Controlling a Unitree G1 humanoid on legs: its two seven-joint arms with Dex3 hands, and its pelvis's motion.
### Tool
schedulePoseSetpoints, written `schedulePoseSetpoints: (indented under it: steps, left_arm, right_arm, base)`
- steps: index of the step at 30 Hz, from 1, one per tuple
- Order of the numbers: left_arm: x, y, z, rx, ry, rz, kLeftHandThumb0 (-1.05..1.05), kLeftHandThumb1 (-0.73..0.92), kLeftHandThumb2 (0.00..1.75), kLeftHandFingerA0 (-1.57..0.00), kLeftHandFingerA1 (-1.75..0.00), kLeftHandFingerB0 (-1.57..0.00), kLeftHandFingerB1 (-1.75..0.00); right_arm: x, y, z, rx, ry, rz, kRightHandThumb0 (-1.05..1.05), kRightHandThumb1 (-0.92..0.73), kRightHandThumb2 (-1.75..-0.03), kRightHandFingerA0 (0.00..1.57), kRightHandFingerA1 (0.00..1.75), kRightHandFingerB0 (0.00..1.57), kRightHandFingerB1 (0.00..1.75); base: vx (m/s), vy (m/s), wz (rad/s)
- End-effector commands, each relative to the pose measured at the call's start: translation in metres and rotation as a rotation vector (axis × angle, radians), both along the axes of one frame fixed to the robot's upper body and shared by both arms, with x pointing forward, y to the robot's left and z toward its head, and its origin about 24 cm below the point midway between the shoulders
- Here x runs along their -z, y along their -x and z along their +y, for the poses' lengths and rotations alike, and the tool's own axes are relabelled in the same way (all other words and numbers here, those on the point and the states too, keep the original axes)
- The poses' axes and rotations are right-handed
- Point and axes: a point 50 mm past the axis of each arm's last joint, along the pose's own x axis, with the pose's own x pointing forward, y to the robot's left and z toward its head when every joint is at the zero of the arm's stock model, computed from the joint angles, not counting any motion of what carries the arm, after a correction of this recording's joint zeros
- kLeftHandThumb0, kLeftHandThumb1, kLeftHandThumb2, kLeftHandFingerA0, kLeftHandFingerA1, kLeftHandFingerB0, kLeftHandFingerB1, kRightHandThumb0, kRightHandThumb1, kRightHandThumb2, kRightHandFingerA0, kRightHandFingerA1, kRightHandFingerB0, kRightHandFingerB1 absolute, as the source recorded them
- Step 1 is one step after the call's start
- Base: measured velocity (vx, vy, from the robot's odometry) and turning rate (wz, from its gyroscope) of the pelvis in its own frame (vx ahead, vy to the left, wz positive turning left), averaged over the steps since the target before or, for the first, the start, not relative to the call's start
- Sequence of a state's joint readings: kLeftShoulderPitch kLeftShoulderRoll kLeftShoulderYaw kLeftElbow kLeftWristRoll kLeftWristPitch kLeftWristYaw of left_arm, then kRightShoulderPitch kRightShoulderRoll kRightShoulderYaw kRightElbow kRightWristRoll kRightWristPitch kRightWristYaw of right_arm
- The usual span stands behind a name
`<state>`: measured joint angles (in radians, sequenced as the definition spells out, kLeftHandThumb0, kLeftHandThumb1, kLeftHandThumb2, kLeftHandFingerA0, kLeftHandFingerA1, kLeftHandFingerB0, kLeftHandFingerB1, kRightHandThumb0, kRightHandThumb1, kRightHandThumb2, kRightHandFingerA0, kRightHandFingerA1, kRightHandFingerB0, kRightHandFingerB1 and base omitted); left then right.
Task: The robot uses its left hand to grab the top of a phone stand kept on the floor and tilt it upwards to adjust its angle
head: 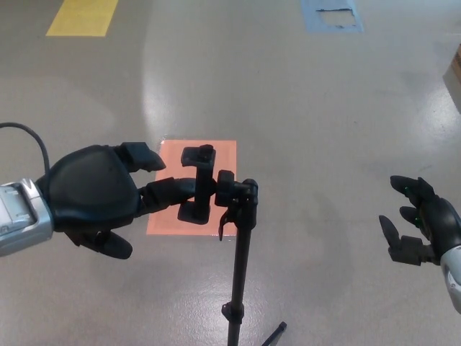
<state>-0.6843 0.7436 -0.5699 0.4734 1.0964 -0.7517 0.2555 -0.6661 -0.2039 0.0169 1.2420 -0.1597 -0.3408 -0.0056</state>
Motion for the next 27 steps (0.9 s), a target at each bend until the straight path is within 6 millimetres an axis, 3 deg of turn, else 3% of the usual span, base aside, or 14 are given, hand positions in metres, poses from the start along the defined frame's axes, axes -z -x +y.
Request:
schedulePoseSetpoints:
  steps: [1, 7, 10, 11, 12, 13, 14, 15, 16, 17, 18, 19, 20, 27]
  left_arm:
    - [0.002, 0.0, 0.002, -0.017, -0.013, 0.003, -0.8, 0.63, 0.98, -0.21, -0.46, 0.0, -0.18]
    - [-0.019, -0.014, 0.005, -0.062, 0.035, -0.065, -0.89, 0.71, 1.04, -0.24, -0.47, -0.01, -0.16]
    - [-0.027, -0.019, 0.007, -0.083, 0.087, -0.075, -0.83, 0.66, 1.02, -0.25, -0.48, 0.0, -0.21]
    - [-0.034, -0.023, 0.008, -0.109, 0.094, -0.082, -0.82, 0.84, 0.66, -0.24, -0.3, 0.0, -0.18]
    - [-0.038, -0.026, 0.01, -0.128, 0.096, -0.085, -0.82, 0.84, 0.66, -0.24, -0.3, 0.0, -0.18]
    - [-0.051, -0.034, 0.014, -0.19, 0.094, -0.098, -0.82, 0.85, 0.67, -0.2, -0.28, 0.0, -0.11]
    - [-0.064, -0.042, 0.019, -0.242, 0.109, -0.115, -0.84, 0.67, 1.02, -0.15, -0.43, 0.0, -0.13]
    - [-0.067, -0.044, 0.02, -0.252, 0.114, -0.118, -0.84, 0.67, 1.02, -0.15, -0.43, 0.0, -0.13]
    - [-0.071, -0.047, 0.023, -0.278, 0.125, -0.119, -0.81, 0.82, 0.66, -0.24, -0.3, 0.0, -0.13]
    - [-0.073, -0.049, 0.026, -0.301, 0.127, -0.122, -0.83, 0.66, 1.0, -0.14, -0.43, 0.0, -0.15]
    - [-0.075, -0.051, 0.029, -0.325, 0.128, -0.125, -0.83, 0.66, 1.0, -0.14, -0.43, 0.0, -0.15]
    - [-0.074, -0.055, 0.037, -0.368, 0.156, -0.124, -0.81, 0.82, 0.66, -0.24, -0.3, 0.0, -0.13]
    - [-0.073, -0.056, 0.042, -0.393, 0.169, -0.12, -0.83, 0.67, 1.01, -0.16, -0.43, 0.0, -0.14]
    - [-0.052, -0.058, 0.068, -0.537, 0.19, -0.063, -0.8, 0.64, 0.97, -0.19, -0.44, 0.0, -0.16]
  right_arm:
    - [-0.004, -0.002, -0.006, 0.016, 0.016, 0.0, -0.35, -0.55, -1.1, 0.0, 0.47, 0.0, 0.47]
    - [-0.003, -0.001, -0.006, 0.016, 0.011, 0.007, -0.35, -0.55, -1.1, 0.0, 0.47, 0.0, 0.47]
    - [-0.003, -0.001, -0.006, 0.016, 0.012, 0.006, -0.35, -0.55, -1.1, 0.0, 0.47, 0.0, 0.47]
    - [-0.003, -0.001, -0.006, 0.016, 0.011, 0.006, -0.34, -0.56, -1.1, 0.0, 0.47, 0.0, 0.47]
    - [-0.003, -0.001, -0.006, 0.016, 0.01, 0.007, -0.34, -0.56, -1.1, 0.0, 0.47, 0.0, 0.47]
    - [-0.003, -0.002, -0.006, 0.013, 0.009, 0.004, -0.34, -0.56, -1.1, 0.0, 0.47, 0.0, 0.47]
    - [-0.004, -0.002, -0.006, 0.01, 0.012, 0.001, -0.34, -0.57, -1.1, 0.0, 0.47, 0.0, 0.47]
    - [-0.004, -0.002, -0.006, 0.01, 0.013, 0.001, -0.34, -0.57, -1.1, 0.0, 0.47, 0.0, 0.47]
    - [-0.004, -0.002, -0.006, 0.008, 0.012, 0.001, -0.34, -0.57, -1.1, 0.0, 0.47, 0.0, 0.47]
    - [-0.004, -0.002, -0.006, 0.009, 0.012, 0.002, -0.34, -0.56, -1.1, 0.0, 0.47, 0.0, 0.47]
    - [-0.004, -0.002, -0.005, 0.009, 0.012, 0.003, -0.34, -0.56, -1.1, 0.0, 0.47, 0.0, 0.47]
    - [-0.004, -0.002, -0.005, 0.007, 0.014, 0.003, -0.34, -0.56, -1.1, 0.0, 0.47, 0.0, 0.47]
    - [-0.004, -0.002, -0.005, 0.006, 0.015, 0.004, -0.34, -0.56, -1.1, 0.0, 0.47, 0.0, 0.47]
    - [0.004, 0.004, -0.006, 0.001, 0.023, 0.022, -0.34, -0.56, -1.1, 0.0, 0.47, 0.0, 0.47]
  base:
    - [0.0, 0.0, 0.0]
    - [0.0, 0.0, 0.0]
    - [0.0, 0.0, 0.0]
    - [0.0, 0.0, 0.0]
    - [0.0, 0.0, 0.0]
    - [0.0, 0.0, 0.0]
    - [0.0, 0.0, 0.0]
    - [0.0, 0.0, 0.0]
    - [0.0, 0.0, 0.0]
    - [0.0, 0.0, 0.0]
    - [0.0, 0.0, 0.0]
    - [0.0, 0.0, 0.0]
    - [0.0, 0.0, 0.0]
    - [0.0, 0.0, 0.0]
